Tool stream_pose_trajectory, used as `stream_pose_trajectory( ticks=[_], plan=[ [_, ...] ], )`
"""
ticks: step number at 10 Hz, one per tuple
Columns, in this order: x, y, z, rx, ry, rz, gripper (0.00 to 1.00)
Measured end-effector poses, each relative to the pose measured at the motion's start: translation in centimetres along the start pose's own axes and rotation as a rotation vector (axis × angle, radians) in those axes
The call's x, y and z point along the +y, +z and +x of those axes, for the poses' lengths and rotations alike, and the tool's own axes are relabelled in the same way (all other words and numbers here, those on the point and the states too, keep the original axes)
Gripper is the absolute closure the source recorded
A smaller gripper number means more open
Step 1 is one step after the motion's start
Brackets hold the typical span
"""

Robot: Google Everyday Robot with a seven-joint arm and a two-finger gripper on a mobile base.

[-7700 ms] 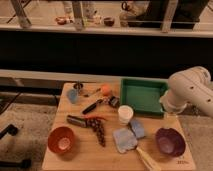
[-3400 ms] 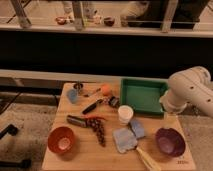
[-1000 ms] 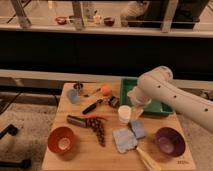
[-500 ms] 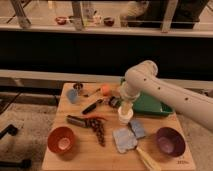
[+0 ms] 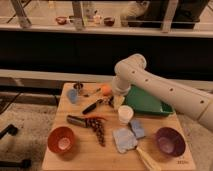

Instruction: Place fork in purple bowl

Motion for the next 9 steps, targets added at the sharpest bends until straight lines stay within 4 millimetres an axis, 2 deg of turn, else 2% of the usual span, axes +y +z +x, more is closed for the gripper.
stream_pose_trajectory(
  ticks=[9],
  plan=[
    [-4.6, 1.3, -4.3, -0.03, -0.062, -0.025, 0.2]
  ],
)
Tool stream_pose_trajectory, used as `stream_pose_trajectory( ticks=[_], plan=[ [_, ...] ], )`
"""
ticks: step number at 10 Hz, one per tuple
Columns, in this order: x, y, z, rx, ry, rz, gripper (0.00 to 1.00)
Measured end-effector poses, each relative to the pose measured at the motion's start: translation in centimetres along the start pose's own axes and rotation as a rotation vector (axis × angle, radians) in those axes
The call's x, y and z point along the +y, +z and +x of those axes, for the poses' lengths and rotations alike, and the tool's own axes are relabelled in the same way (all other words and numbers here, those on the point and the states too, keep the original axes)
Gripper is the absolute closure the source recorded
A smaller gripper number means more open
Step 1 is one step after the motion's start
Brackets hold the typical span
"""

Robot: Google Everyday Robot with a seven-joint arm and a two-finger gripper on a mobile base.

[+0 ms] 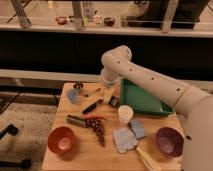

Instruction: Place fork in purple bowl

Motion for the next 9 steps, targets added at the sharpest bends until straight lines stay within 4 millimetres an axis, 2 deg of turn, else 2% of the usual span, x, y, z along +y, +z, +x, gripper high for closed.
stream_pose_trajectory(
  ticks=[9],
  plan=[
    [-4.8, 2.6, -3.4, -0.019, -0.026, -0.039, 0.2]
  ],
)
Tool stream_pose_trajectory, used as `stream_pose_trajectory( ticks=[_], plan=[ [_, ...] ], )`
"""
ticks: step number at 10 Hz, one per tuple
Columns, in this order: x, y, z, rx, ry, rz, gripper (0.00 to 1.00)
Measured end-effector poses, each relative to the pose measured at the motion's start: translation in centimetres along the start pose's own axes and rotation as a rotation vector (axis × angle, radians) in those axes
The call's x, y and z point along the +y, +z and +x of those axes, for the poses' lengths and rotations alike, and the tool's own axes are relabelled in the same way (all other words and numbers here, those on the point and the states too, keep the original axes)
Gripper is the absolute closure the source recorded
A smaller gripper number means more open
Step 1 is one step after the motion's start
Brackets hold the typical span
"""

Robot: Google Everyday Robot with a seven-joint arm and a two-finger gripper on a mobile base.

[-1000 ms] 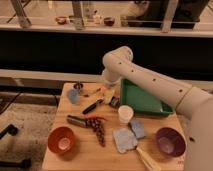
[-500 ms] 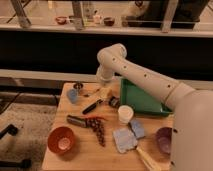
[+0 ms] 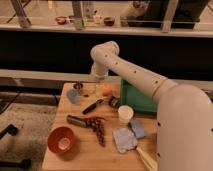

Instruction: Place fork in purple bowl

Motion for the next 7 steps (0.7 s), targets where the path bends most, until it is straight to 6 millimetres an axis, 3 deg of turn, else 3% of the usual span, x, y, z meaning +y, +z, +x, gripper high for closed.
stream_pose_trajectory(
  ticks=[2, 7],
  plan=[
    [-1.4, 0.4, -1.2, -0.003, -0.006, -0.001, 0.2],
    [-3.1, 1.2, -1.3, 0.002, 0.007, -0.013, 0.2]
  ],
)
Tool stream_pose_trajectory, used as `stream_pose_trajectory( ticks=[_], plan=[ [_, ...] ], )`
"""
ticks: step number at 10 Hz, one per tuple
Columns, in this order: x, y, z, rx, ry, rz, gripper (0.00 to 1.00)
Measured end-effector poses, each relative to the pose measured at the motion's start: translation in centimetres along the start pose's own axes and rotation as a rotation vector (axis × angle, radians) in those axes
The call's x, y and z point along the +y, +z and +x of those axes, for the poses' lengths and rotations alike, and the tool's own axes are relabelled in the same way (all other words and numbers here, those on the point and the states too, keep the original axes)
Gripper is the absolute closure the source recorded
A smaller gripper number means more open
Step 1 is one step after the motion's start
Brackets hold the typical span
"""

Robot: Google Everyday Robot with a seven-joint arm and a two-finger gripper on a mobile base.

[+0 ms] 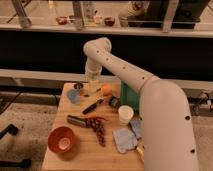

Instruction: Place fork in purple bowl

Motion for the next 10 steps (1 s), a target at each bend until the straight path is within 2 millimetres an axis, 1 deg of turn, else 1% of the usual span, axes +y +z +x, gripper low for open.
stream_pose_trajectory(
  ticks=[5, 10],
  plan=[
    [0.0, 0.4, 0.6, 0.002, 0.009, -0.006, 0.2],
    [-0.2, 1.6, 0.8, -0.014, 0.015, -0.016, 0.2]
  ],
)
